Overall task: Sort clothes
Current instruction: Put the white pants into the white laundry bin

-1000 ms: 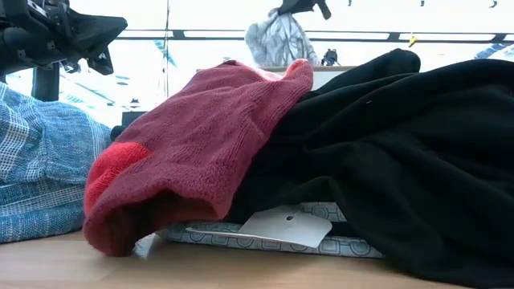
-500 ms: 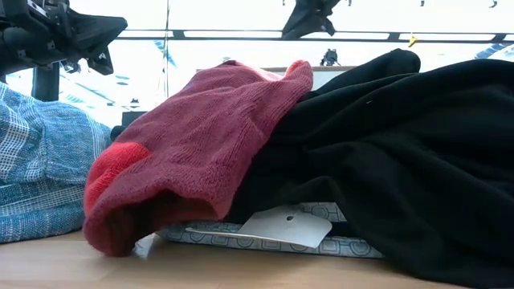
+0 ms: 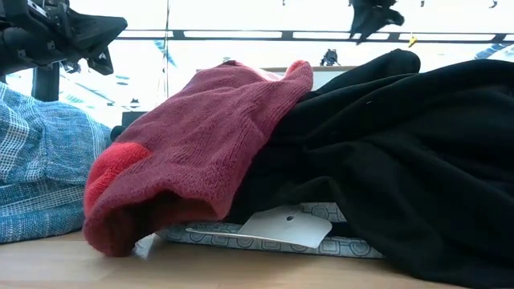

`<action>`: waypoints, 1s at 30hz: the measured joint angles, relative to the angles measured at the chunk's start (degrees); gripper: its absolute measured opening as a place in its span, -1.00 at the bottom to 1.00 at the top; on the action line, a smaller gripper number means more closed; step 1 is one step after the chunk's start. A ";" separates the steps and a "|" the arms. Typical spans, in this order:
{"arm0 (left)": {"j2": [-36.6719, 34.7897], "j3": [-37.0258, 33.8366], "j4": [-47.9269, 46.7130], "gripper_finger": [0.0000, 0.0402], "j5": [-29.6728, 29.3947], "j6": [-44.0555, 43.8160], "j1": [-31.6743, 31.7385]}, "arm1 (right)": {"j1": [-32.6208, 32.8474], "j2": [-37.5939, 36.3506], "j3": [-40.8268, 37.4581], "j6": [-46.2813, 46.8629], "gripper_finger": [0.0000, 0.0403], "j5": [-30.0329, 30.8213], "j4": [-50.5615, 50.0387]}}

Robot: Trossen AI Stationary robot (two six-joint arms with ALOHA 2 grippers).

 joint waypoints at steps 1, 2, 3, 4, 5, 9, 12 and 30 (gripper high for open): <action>-0.02 0.00 0.00 -0.96 0.00 0.02 -0.02 | 0.02 -1.28 -1.97 1.62 -0.31 1.18 -1.05; -0.01 0.00 0.00 -0.96 0.00 0.01 -0.01 | 0.01 -2.76 -4.35 3.24 -0.31 2.17 -1.81; -0.02 0.00 0.00 -0.96 -0.01 0.00 -0.01 | 0.00 -4.32 -6.88 4.92 -0.31 2.91 -2.18; -0.02 0.00 0.00 -0.96 -0.02 0.01 -0.02 | 0.00 -6.11 -9.78 6.57 -0.31 3.35 -2.18; -0.02 0.00 0.00 -0.96 -0.02 0.01 -0.01 | -0.01 -7.87 -12.95 8.17 -0.30 3.66 -2.09; -0.01 0.00 0.00 -0.96 0.00 0.01 -0.01 | 0.00 -14.68 -25.69 14.55 -0.28 4.16 -0.63; -0.01 0.00 0.00 -0.96 0.00 0.02 -0.01 | -0.02 -18.32 -34.08 19.32 -0.25 4.07 2.08; -0.02 0.00 -0.01 -0.96 -0.02 0.02 -0.02 | -0.81 -17.26 -56.58 25.21 -0.15 4.52 20.09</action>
